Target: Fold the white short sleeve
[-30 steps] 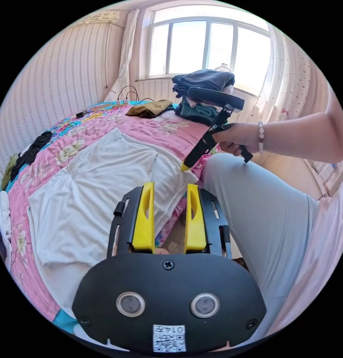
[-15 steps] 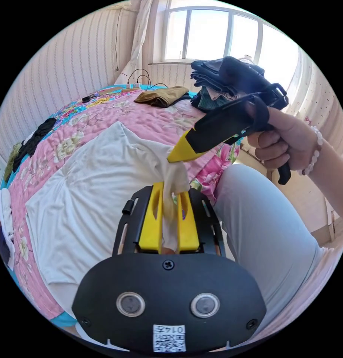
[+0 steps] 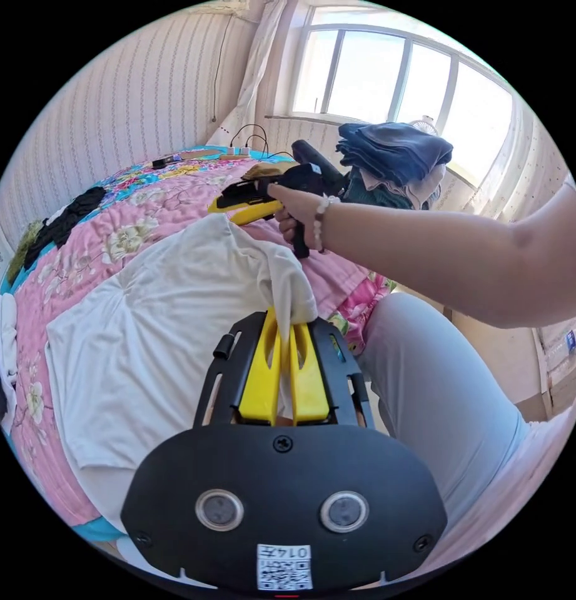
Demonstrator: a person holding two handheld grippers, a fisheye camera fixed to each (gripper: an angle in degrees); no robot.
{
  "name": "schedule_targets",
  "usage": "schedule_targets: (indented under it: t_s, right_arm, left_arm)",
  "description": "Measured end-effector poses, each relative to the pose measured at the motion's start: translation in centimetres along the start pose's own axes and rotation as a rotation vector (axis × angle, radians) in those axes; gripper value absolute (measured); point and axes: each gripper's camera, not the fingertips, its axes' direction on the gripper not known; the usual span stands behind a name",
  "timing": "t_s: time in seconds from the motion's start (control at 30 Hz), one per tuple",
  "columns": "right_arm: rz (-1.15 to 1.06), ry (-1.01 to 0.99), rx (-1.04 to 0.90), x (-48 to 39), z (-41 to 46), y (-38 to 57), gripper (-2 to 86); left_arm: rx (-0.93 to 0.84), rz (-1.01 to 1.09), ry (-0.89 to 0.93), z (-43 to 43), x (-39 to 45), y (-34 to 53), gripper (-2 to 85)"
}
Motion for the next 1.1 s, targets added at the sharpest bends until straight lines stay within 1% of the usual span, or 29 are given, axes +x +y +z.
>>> schedule_targets:
  t_s: [0.07,0.1,0.2,0.27,0.33,0.47,0.53,0.63,0.7,0.8,0.93,1.03,1.1]
  right_arm:
    - [-0.02,0.0,-0.045,-1.1,1.0,-1.1,3.6]
    - [-0.033,-0.018,-0.051,-2.2,1.4,-1.7,2.8]
    - [-0.139,-0.026,-0.063,-6.9,2.2,-3.4,1.9]
    - [-0.196,-0.061,-0.069,-10.2,3.2,-4.7,1.7]
    - [-0.24,-0.084,-0.099,-13.8,4.9,-6.2,1.5]
    - [-0.365,-0.036,-0.228,-22.3,11.6,-8.8,1.4]
    - [-0.401,-0.018,-0.293,-25.4,15.0,-9.4,1.4]
    - [-0.427,-0.003,-0.389,-29.6,20.3,-10.0,1.7]
    - [-0.45,0.056,-0.443,-32.2,23.6,-10.3,2.1]
    - [-0.47,0.095,-0.49,-34.8,26.1,-10.8,3.2]
    - [-0.502,0.108,-0.499,-37.7,27.2,-11.7,4.0]
    - [-0.541,0.063,-0.502,-39.9,27.3,-12.5,3.6]
    - [-0.585,0.033,-0.493,-41.6,26.8,-13.2,4.4]
  left_arm:
    - [0.046,-0.048,0.001,-2.1,-1.7,0.7,-0.9]
    - [0.06,-0.064,0.002,-2.8,-2.2,0.9,-0.9]
    - [0.122,-0.183,-0.004,-6.4,-5.5,2.7,-0.9]
    - [0.153,-0.299,-0.047,-9.5,-8.3,4.7,-0.9]
    - [0.174,-0.364,-0.099,-11.8,-10.2,6.3,-0.9]
    - [0.193,-0.508,-0.227,-16.1,-14.2,10.3,-0.9]
    - [0.175,-0.571,-0.247,-17.0,-15.7,11.8,-0.9]
    - [0.129,-0.663,-0.218,-18.1,-17.7,13.7,-0.9]
    - [0.106,-0.695,-0.188,-18.7,-18.6,14.7,-0.9]
    - [0.073,-0.746,-0.168,-20.3,-20.0,16.1,-0.8]
    - [0.073,-0.854,-0.083,-22.6,-21.8,18.4,-0.5]
    - [0.082,-0.913,0.0,-24.4,-22.9,19.7,-0.7]
    - [0.087,-0.91,-0.002,-25.6,-22.9,20.2,-0.9]
